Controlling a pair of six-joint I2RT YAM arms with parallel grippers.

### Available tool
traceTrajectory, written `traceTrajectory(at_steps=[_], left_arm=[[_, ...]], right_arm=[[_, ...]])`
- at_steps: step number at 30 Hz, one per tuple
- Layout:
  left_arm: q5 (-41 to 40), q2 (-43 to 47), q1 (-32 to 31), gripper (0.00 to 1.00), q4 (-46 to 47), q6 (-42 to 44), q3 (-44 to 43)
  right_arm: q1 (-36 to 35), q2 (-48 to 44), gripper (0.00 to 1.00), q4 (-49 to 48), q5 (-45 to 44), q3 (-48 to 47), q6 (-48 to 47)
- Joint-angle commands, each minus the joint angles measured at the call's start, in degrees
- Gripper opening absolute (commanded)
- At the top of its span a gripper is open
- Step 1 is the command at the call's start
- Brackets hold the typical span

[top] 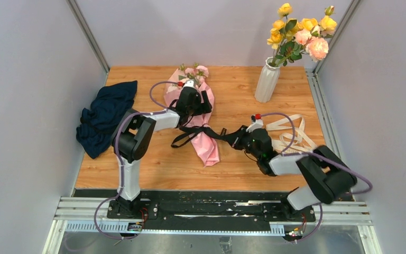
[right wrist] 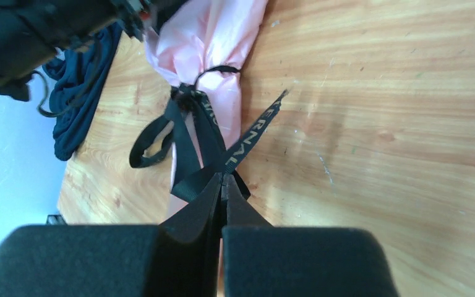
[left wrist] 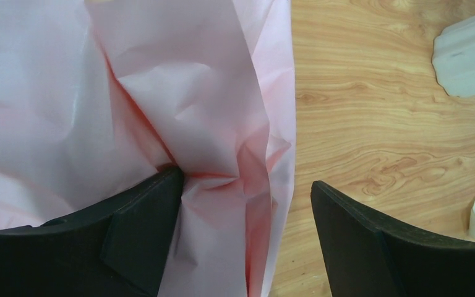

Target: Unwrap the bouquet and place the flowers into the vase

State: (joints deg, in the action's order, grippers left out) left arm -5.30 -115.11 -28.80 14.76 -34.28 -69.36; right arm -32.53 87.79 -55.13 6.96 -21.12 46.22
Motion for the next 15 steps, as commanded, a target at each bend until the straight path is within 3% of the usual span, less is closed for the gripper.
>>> traceTrajectory(at_steps=[1,2,3,5,10,15], left_arm=[[-0.4,-2.6,1.2,0.87,-3.1,0.9,1.2],[-0.3,-2.6,1.2,0.87,-3.1,1.1,1.1],[-0.2,-2.8,1.3,0.87,-2.9,1.5,1.1],[0.0,-2.8,1.3,0.87,-2.6,1.4,1.4],[0.7,-2.9,1.3,0.87,-1.9,1.0,1.8],[0.1,-2.1,1.3,0.87,-1.9,1.6,2.5]], right_arm=[[-0.6,-13.1,0.0,10.1,-5.4,3.8,-5.1],[-0.6,-18.6,0.0,15.2,-6.4,3.6,-6.9],[-0.6,-29.5,0.0,27.1,-9.7,2.2,-10.3],[-0.7,-34.4,0.01,32.6,-11.3,1.4,-12.3],[-0.6,-34.7,0.06,38.4,-12.6,-0.5,-14.4],[-0.6,-33.1,0.0,37.9,-11.5,-0.8,-14.2]])
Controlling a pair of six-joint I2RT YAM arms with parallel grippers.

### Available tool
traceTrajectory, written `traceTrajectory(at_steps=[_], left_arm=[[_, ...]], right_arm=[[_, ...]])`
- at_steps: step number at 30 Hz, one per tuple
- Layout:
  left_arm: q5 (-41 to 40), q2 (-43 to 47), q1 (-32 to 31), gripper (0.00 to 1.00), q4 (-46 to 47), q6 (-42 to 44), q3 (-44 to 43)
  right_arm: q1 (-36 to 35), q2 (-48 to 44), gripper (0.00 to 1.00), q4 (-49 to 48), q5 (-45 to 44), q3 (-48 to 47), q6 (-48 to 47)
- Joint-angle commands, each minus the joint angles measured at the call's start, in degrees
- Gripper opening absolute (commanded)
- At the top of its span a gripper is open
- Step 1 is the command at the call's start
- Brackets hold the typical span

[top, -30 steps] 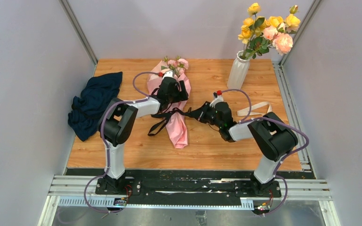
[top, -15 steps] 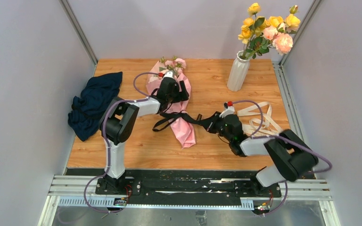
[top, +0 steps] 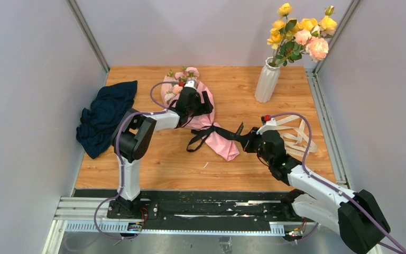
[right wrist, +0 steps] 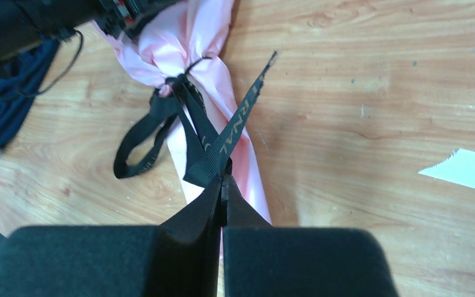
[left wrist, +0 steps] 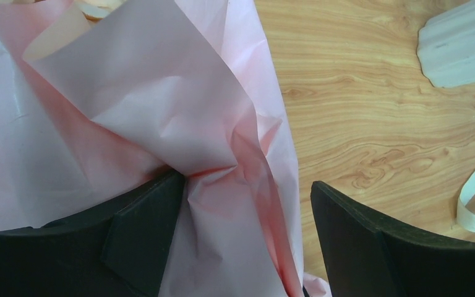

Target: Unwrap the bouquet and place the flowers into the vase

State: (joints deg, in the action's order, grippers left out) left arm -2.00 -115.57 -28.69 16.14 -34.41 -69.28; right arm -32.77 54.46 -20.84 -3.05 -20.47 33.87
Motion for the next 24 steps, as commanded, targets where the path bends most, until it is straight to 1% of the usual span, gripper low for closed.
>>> traceTrajectory(at_steps=[1,4,7,9,12,16,19,21,23,24], left_arm=[[-3.2,-1.4,1.2,0.87,-3.3,1.8,2.5],[-3.3,-1.2,1.2,0.87,-3.3,2.0,2.8],[-3.3,-1.2,1.2,0.87,-3.3,2.1,2.7],[-3.1,-1.3,1.2,0.87,-3.3,2.1,2.5],[-2.7,-1.7,1.2,0.87,-3.3,1.9,2.0],[-2.3,-2.1,1.2,0.87,-2.8,1.5,2.0],[-2.3,-2.4,1.2,0.87,-2.5,1.3,2.1],[-2.0,-2.5,1.2,0.87,-2.4,1.1,2.0],[-1.3,-2.6,1.2,0.87,-2.2,0.7,1.9],[-0.9,-2.6,1.2,0.87,-2.2,0.6,1.9]], right_arm=[[-0.4,0.1,0.0,3.7,-1.8,-1.4,-2.1],[-0.4,-0.6,0.0,4.6,-2.3,-1.6,-3.0],[-0.3,-3.0,0.0,8.1,-4.5,-2.1,-3.6],[-0.3,-7.7,0.0,11.9,-6.9,-2.5,-4.5],[0.0,-14.4,0.0,14.0,-9.5,-1.7,-5.6],[3.4,-20.2,0.0,19.0,-7.8,-2.5,-5.6],[4.8,-20.5,0.0,20.0,-5.3,-2.7,-6.5],[4.8,-18.1,0.21,19.4,-4.8,-2.7,-6.7],[4.8,-14.6,0.44,18.3,-4.4,-2.7,-6.4],[4.9,-13.0,0.54,17.4,-3.9,-2.8,-6.2]])
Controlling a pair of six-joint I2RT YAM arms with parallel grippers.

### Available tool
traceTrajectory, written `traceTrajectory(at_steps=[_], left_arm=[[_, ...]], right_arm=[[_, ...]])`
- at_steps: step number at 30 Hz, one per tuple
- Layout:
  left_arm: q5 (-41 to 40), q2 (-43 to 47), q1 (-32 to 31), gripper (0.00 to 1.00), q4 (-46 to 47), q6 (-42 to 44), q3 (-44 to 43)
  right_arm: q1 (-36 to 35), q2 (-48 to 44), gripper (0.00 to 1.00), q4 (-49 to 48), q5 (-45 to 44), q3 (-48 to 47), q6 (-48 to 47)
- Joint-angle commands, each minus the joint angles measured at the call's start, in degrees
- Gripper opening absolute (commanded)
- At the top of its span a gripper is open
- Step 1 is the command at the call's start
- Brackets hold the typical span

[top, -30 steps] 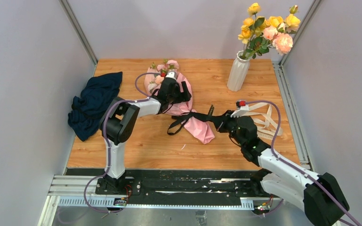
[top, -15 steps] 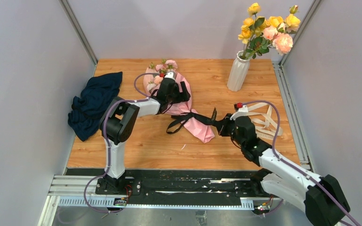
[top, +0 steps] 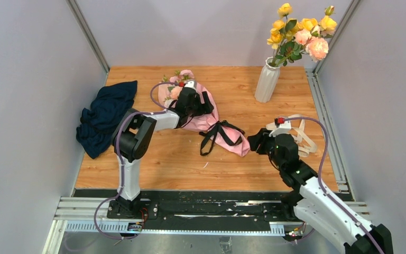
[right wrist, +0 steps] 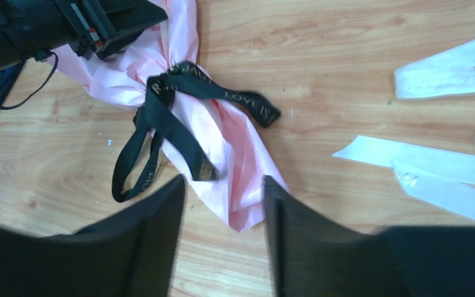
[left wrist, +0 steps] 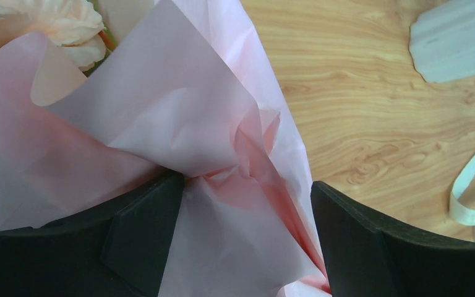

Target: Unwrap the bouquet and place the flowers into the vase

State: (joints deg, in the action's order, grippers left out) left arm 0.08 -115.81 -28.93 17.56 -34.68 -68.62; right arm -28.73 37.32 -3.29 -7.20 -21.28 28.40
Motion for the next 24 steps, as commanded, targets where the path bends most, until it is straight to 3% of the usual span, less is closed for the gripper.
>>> traceTrajectory(at_steps=[1,6,11,17,24], left_arm=[[-2.9,-2.2,1.4,0.87,-3.6,0.8,1.3],[-2.3,-0.5,1.1,0.87,-3.6,0.8,2.2],[-1.0,1.1,-0.1,0.87,-3.7,1.4,2.8],[-0.6,2.4,-1.8,0.87,-3.9,2.1,2.9],[-0.6,2.4,-1.8,0.87,-3.9,2.0,3.3]], right_arm=[[0.8,5.7,0.6,-0.8,0.5,-2.1,-0.5],[0.8,12.2,0.67,-6.9,2.1,-1.6,0.4],[0.8,22.0,0.67,-13.0,2.5,-4.1,0.9],[0.5,29.7,0.64,-15.2,8.8,-12.5,1.4],[-6.6,41.0,0.63,-14.1,10.3,-20.2,-2.8]])
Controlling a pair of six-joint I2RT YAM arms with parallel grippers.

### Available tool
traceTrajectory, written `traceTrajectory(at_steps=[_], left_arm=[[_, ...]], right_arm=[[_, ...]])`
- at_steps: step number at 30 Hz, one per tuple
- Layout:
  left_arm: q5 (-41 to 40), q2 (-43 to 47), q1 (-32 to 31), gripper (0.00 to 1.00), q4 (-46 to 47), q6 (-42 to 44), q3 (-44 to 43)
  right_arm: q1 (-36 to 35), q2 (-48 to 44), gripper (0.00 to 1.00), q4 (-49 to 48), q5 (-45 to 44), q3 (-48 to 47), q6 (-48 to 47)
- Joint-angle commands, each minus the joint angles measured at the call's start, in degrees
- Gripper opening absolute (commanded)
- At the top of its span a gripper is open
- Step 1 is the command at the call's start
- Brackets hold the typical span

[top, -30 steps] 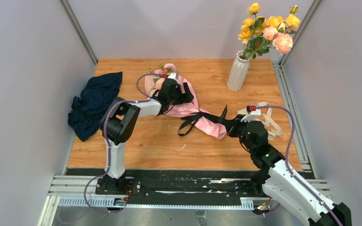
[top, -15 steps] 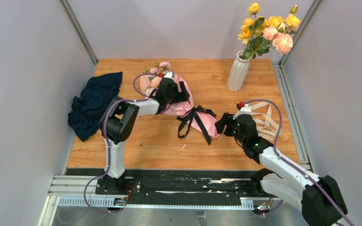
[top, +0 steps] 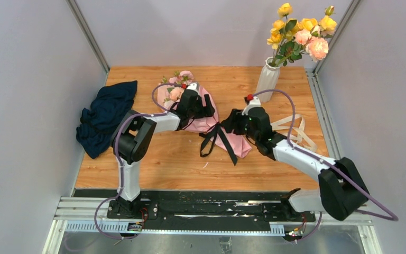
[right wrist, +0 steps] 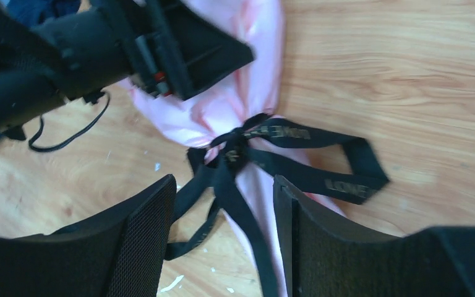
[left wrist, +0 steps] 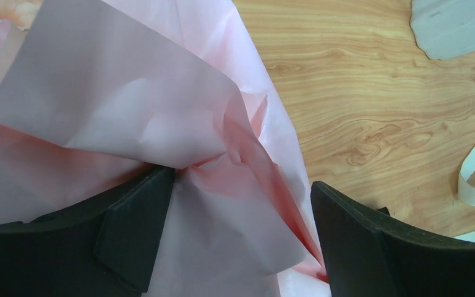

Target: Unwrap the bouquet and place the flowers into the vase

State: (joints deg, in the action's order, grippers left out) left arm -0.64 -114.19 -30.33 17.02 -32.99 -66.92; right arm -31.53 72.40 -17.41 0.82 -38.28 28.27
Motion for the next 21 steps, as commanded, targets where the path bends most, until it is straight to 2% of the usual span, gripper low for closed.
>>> traceTrajectory(at_steps=[1,8,10,12,14,18,21], left_arm=[[0.1,0.9,-0.4,0.87,-3.3,0.3,1.7],[-0.4,2.5,-0.4,0.87,-3.3,1.2,3.1],[-0.9,2.9,-0.4,0.87,-3.3,1.5,3.5],[-1.2,3.1,-0.4,0.87,-3.3,1.8,3.8],[-1.4,2.7,-0.4,0.88,-3.5,2.0,3.5],[-1.9,1.2,-0.3,0.88,-4.7,2.4,1.7],[-2.1,-0.4,-0.3,0.88,-5.2,2.7,0.0]], right_arm=[[-4.0,7.9,0.63,-0.3,3.6,-3.5,-2.4],[-5.1,17.3,0.6,-3.2,5.8,-4.2,-1.6],[-5.1,18.0,0.44,-3.8,5.8,-3.9,-1.3],[-5.1,18.1,0.19,-4.3,5.9,-3.4,-1.0],[-5.2,17.4,0.01,-4.1,6.5,-3.3,-0.8],[-5.8,12.8,0.0,-1.8,6.5,-2.5,-1.2],[-6.5,5.5,0.0,1.3,5.9,-1.2,-1.7]])
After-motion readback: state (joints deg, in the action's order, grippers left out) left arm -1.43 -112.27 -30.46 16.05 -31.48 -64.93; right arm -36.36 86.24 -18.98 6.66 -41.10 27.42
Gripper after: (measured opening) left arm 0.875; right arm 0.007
